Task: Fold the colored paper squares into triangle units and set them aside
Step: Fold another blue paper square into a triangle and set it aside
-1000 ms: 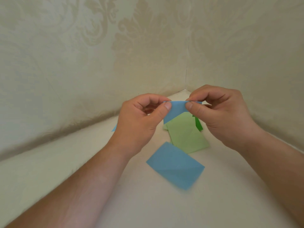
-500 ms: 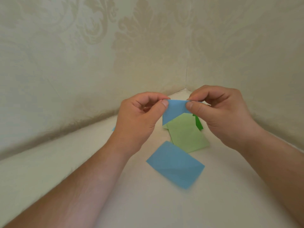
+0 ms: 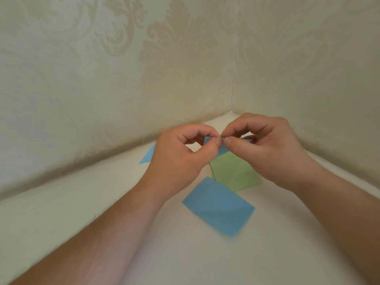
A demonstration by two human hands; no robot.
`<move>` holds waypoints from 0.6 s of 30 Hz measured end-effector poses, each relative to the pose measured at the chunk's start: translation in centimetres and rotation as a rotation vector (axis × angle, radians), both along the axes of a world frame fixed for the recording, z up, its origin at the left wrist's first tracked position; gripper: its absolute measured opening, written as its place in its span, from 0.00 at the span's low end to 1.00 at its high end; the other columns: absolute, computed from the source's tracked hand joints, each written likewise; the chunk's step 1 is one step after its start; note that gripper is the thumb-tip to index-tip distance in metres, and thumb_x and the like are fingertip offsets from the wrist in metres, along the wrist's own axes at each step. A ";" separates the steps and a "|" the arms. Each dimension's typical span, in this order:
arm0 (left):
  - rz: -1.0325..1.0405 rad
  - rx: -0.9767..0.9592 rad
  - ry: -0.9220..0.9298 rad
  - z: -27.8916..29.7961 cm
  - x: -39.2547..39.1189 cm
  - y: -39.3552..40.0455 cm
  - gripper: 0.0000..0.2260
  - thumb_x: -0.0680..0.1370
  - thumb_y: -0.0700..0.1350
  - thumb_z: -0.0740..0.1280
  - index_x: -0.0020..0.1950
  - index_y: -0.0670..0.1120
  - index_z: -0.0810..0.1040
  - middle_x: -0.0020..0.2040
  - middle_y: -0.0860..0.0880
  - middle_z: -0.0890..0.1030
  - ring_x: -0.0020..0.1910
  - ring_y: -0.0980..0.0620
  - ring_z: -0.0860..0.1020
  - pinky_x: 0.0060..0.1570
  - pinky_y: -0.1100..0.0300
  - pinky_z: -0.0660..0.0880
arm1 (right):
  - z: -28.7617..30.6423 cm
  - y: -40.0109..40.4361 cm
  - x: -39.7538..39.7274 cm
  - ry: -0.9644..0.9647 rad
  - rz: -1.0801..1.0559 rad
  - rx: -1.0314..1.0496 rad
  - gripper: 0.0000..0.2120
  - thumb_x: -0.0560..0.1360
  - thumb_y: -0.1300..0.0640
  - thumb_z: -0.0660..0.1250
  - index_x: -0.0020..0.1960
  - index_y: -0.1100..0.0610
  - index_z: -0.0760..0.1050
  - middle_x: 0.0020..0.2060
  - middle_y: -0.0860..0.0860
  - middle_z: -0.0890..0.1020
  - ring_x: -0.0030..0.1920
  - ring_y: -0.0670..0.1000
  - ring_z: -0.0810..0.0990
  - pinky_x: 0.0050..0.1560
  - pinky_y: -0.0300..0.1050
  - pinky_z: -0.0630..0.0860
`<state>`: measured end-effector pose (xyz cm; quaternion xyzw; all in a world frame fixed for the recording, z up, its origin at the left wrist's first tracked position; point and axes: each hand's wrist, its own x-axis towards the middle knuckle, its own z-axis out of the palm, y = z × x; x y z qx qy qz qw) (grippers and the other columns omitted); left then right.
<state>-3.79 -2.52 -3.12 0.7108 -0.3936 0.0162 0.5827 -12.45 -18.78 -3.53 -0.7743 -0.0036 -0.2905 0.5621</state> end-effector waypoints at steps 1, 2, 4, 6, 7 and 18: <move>-0.002 0.017 -0.022 0.0 -0.1 0.0 0.08 0.76 0.37 0.73 0.42 0.50 0.85 0.39 0.54 0.85 0.41 0.52 0.82 0.45 0.54 0.79 | 0.0 0.1 0.0 -0.006 -0.007 -0.026 0.02 0.71 0.57 0.73 0.40 0.52 0.84 0.39 0.48 0.83 0.39 0.47 0.79 0.40 0.45 0.75; 0.002 0.032 -0.045 0.0 -0.1 0.0 0.08 0.76 0.38 0.73 0.41 0.50 0.85 0.39 0.53 0.85 0.42 0.53 0.82 0.46 0.55 0.79 | 0.0 0.0 0.1 -0.009 -0.016 -0.044 0.03 0.71 0.58 0.73 0.39 0.52 0.84 0.39 0.48 0.83 0.40 0.47 0.80 0.41 0.46 0.76; 0.024 0.052 -0.085 0.0 -0.1 0.1 0.08 0.76 0.38 0.73 0.41 0.51 0.84 0.39 0.54 0.84 0.41 0.57 0.80 0.46 0.62 0.77 | 0.0 -0.1 0.1 -0.009 -0.040 -0.106 0.04 0.71 0.57 0.72 0.39 0.50 0.83 0.38 0.47 0.83 0.41 0.48 0.81 0.45 0.48 0.78; 0.044 0.069 -0.113 0.0 -0.2 0.2 0.08 0.75 0.39 0.73 0.40 0.51 0.83 0.39 0.56 0.83 0.43 0.57 0.80 0.46 0.66 0.75 | 0.0 -0.1 0.2 0.005 -0.049 -0.174 0.06 0.72 0.57 0.72 0.39 0.47 0.82 0.39 0.44 0.83 0.43 0.46 0.81 0.48 0.47 0.79; 0.053 0.076 -0.124 0.0 -0.2 0.2 0.08 0.75 0.39 0.73 0.40 0.51 0.83 0.39 0.57 0.83 0.44 0.57 0.80 0.46 0.67 0.74 | -0.1 -0.1 0.2 0.012 -0.047 -0.198 0.07 0.73 0.58 0.73 0.39 0.47 0.82 0.39 0.44 0.83 0.43 0.46 0.81 0.49 0.48 0.79; 0.066 0.066 -0.067 0.2 -0.1 0.4 0.08 0.76 0.40 0.73 0.39 0.52 0.83 0.39 0.54 0.83 0.42 0.54 0.80 0.42 0.63 0.75 | 0.1 0.1 0.0 0.003 -0.103 -0.269 0.11 0.76 0.62 0.73 0.40 0.48 0.81 0.39 0.42 0.83 0.43 0.45 0.81 0.50 0.44 0.78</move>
